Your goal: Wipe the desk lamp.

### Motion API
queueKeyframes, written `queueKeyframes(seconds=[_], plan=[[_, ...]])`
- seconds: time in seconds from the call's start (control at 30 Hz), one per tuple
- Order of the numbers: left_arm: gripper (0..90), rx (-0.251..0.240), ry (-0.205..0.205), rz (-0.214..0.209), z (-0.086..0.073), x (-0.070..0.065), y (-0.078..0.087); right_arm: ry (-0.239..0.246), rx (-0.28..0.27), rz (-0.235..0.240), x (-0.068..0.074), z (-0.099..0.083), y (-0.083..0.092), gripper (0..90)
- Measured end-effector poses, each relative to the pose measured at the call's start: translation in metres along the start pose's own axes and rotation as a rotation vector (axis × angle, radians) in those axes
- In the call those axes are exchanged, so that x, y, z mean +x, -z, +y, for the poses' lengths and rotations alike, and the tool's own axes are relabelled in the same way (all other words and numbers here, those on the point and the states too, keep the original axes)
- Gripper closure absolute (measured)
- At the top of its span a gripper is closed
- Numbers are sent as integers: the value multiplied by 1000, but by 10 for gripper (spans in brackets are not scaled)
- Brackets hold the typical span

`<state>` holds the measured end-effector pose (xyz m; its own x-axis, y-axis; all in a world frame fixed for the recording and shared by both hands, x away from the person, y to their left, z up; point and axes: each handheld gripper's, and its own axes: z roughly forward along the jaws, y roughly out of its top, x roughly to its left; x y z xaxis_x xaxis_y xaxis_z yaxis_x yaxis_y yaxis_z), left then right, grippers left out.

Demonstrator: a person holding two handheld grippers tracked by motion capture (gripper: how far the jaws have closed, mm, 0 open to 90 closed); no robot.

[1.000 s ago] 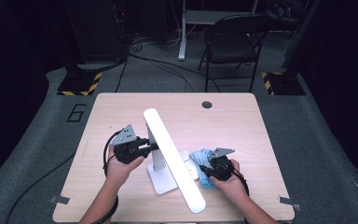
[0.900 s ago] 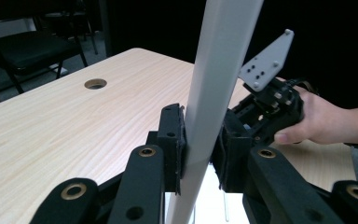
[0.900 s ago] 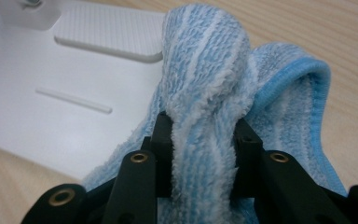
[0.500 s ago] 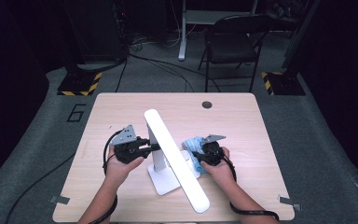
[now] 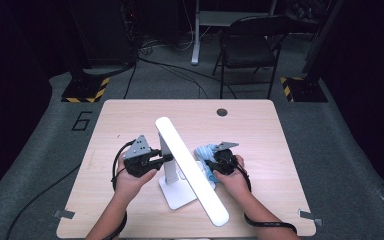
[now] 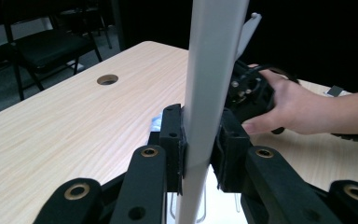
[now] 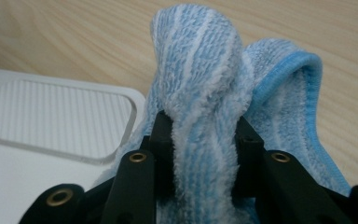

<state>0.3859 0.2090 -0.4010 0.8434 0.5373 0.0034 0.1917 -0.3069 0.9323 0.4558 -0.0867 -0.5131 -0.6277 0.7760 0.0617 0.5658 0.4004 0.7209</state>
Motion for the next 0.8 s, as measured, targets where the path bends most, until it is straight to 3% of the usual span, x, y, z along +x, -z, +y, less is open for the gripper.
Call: queueKeyframes(seconds=[0.53, 0.67, 0.7, 0.8], plan=[[758, -13, 4, 12, -2, 0, 1, 51, 48, 94, 10, -49, 59, 672], [756, -13, 11, -7, -2, 2, 0, 59, 21, 79, 12, -52, 57, 671], [756, -10, 13, -11, -2, 2, 1, 48, 38, 82, 12, -51, 57, 672], [756, -8, 11, -15, -1, 3, 0, 32, 23, 64, 10, -48, 51, 673]])
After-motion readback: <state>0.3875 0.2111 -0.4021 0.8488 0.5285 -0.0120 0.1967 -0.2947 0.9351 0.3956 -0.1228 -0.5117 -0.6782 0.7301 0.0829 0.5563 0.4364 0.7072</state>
